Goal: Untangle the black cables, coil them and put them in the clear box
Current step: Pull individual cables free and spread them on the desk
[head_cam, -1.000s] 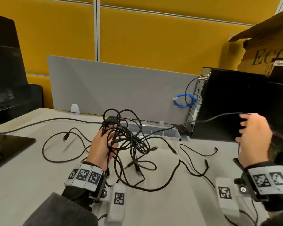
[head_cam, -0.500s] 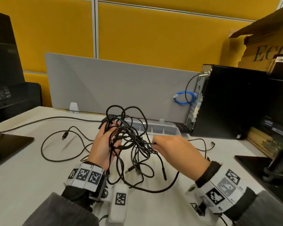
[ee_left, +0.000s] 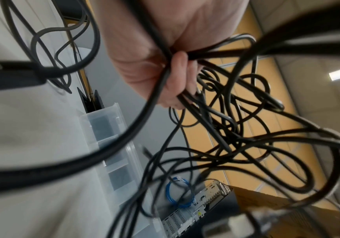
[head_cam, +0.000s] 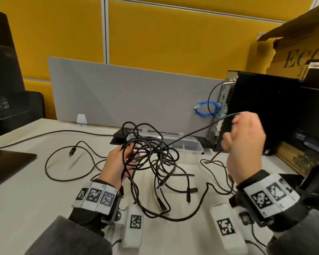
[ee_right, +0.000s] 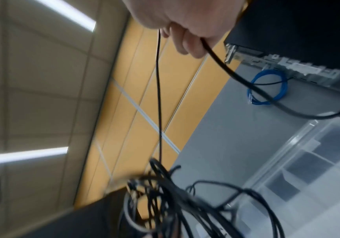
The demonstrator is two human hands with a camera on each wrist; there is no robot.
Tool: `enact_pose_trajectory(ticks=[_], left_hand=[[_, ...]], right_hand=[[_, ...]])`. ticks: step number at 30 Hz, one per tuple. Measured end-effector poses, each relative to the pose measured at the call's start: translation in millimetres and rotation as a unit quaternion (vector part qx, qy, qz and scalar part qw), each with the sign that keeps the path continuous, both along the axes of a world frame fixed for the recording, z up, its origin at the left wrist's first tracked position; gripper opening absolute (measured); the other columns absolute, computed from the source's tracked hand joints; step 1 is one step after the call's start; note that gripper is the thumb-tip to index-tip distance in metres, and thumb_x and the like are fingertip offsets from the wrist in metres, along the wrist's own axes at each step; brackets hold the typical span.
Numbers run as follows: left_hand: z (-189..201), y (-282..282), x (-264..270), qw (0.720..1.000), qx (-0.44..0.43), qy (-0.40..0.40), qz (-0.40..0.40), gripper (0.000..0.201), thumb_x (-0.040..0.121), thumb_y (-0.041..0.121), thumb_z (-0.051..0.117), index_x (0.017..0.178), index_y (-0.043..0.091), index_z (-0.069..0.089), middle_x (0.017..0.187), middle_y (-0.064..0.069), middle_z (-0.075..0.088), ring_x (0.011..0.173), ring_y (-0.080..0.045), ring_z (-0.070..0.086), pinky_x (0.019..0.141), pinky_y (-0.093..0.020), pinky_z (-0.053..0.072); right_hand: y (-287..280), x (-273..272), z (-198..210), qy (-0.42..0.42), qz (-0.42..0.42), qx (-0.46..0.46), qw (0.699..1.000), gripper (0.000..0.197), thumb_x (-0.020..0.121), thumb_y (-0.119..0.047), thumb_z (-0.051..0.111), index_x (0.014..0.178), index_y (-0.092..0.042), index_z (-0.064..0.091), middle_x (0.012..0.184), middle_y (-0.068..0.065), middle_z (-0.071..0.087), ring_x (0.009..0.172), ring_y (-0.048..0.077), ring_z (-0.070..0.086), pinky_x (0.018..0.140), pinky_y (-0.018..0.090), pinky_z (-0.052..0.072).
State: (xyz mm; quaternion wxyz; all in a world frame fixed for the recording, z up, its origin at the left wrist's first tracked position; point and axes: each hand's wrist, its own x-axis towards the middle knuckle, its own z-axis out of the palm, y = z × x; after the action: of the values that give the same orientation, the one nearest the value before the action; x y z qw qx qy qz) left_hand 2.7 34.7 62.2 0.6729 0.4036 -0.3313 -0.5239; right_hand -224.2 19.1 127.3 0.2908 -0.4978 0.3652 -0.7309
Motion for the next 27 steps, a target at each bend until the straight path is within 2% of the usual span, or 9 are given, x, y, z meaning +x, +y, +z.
enact_pose_trajectory(ticks=[5, 8, 10, 13, 15, 18, 20, 24, 27], left_hand=[[-2.8, -1.7, 2.5, 1.000, 0.021, 0.002, -0.004, 0.015, 0.095, 0.012, 0.047, 0.083, 0.011, 0.056, 0.047, 0.002, 0.045, 0.030, -0.004, 0.038, 0.030, -0.011, 0.027], [-5.6, -2.3, 2.2, 0.999, 0.029, -0.015, 0.014, 0.017, 0.097, 0.015, 0.043, 0.084, 0.017, 0.053, 0.048, 0.006, 0.043, 0.037, -0.004, 0.037, 0.032, -0.012, 0.027], [-6.6, -3.4, 1.5, 0.999, 0.026, -0.026, 0.014, 0.018, 0.098, 0.015, 0.039, 0.084, 0.018, 0.050, 0.047, 0.008, 0.040, 0.036, -0.004, 0.032, 0.031, -0.013, 0.022], [-6.0, -3.7, -4.6, 0.999, 0.017, -0.037, -0.002, 0.020, 0.098, 0.013, 0.036, 0.082, 0.017, 0.048, 0.048, 0.007, 0.037, 0.032, -0.002, 0.028, 0.030, -0.012, 0.018], [-5.5, -2.3, -7.5, 0.999, 0.015, -0.034, -0.006, 0.022, 0.098, 0.012, 0.036, 0.080, 0.017, 0.048, 0.046, 0.008, 0.037, 0.032, -0.002, 0.028, 0.029, -0.012, 0.019], [-4.8, -0.2, -6.6, 1.000, 0.008, -0.016, 0.002, 0.018, 0.096, 0.013, 0.042, 0.082, 0.019, 0.051, 0.050, 0.008, 0.042, 0.036, -0.001, 0.034, 0.032, -0.012, 0.025], [-3.2, 2.0, -6.4, 1.000, -0.003, -0.019, -0.010, 0.009, 0.093, 0.017, 0.050, 0.089, 0.022, 0.056, 0.058, 0.007, 0.048, 0.039, 0.000, 0.038, 0.035, -0.012, 0.027], [0.6, 6.9, -11.0, 0.998, -0.017, -0.027, -0.058, 0.016, 0.078, 0.019, 0.062, 0.094, 0.019, 0.059, 0.060, 0.008, 0.060, 0.047, 0.000, 0.054, 0.040, -0.013, 0.040], [-1.5, 4.1, -8.9, 1.000, 0.005, -0.014, -0.008, 0.009, 0.081, 0.013, 0.064, 0.087, 0.015, 0.058, 0.048, 0.008, 0.057, 0.039, -0.001, 0.050, 0.037, -0.013, 0.039]], right_hand=[[-11.4, -18.7, 11.3, -0.088, -0.092, -0.025, 0.992, 0.027, 0.094, -0.018, 0.034, 0.069, -0.024, 0.043, 0.048, -0.007, 0.035, 0.042, 0.007, 0.029, 0.041, 0.022, 0.026], [-28.9, -33.2, 1.9, 0.166, -0.177, -0.018, 0.970, 0.021, 0.098, -0.022, 0.034, 0.098, -0.024, 0.055, 0.080, -0.002, 0.055, 0.073, 0.010, 0.052, 0.064, 0.030, 0.039], [-34.6, -34.7, -6.0, 0.402, -0.253, 0.006, 0.880, 0.032, 0.096, -0.026, 0.040, 0.127, -0.023, 0.047, 0.116, 0.008, 0.053, 0.108, 0.025, 0.048, 0.084, 0.037, 0.039], [-17.6, -3.9, -20.7, 0.628, -0.226, -0.032, 0.744, 0.047, 0.089, -0.029, 0.044, 0.137, -0.029, 0.039, 0.141, 0.007, 0.038, 0.133, 0.027, 0.029, 0.102, 0.054, 0.028], [-0.5, 20.3, -30.6, 0.716, -0.152, -0.071, 0.678, 0.041, 0.088, -0.034, 0.033, 0.125, -0.029, 0.052, 0.134, 0.004, 0.047, 0.132, 0.024, 0.037, 0.104, 0.059, 0.022], [14.7, 37.5, -37.2, 0.774, -0.054, -0.076, 0.626, 0.053, 0.089, -0.042, 0.010, 0.103, -0.025, 0.058, 0.096, -0.007, 0.057, 0.097, 0.015, 0.053, 0.099, 0.045, 0.033], [19.0, 38.6, -36.4, 0.765, 0.002, -0.048, 0.643, 0.040, 0.096, -0.046, 0.022, 0.095, -0.025, 0.057, 0.089, -0.010, 0.054, 0.087, 0.010, 0.049, 0.090, 0.034, 0.036], [21.4, 29.5, -23.0, 0.637, 0.133, 0.014, 0.760, 0.036, 0.087, -0.052, 0.046, 0.073, -0.022, 0.059, 0.071, -0.002, 0.060, 0.067, 0.012, 0.052, 0.068, 0.026, 0.044], [30.0, 21.5, -4.3, 0.505, 0.171, 0.018, 0.846, 0.036, 0.083, -0.049, 0.051, 0.062, -0.020, 0.057, 0.057, -0.003, 0.051, 0.053, 0.005, 0.048, 0.058, 0.016, 0.044]])
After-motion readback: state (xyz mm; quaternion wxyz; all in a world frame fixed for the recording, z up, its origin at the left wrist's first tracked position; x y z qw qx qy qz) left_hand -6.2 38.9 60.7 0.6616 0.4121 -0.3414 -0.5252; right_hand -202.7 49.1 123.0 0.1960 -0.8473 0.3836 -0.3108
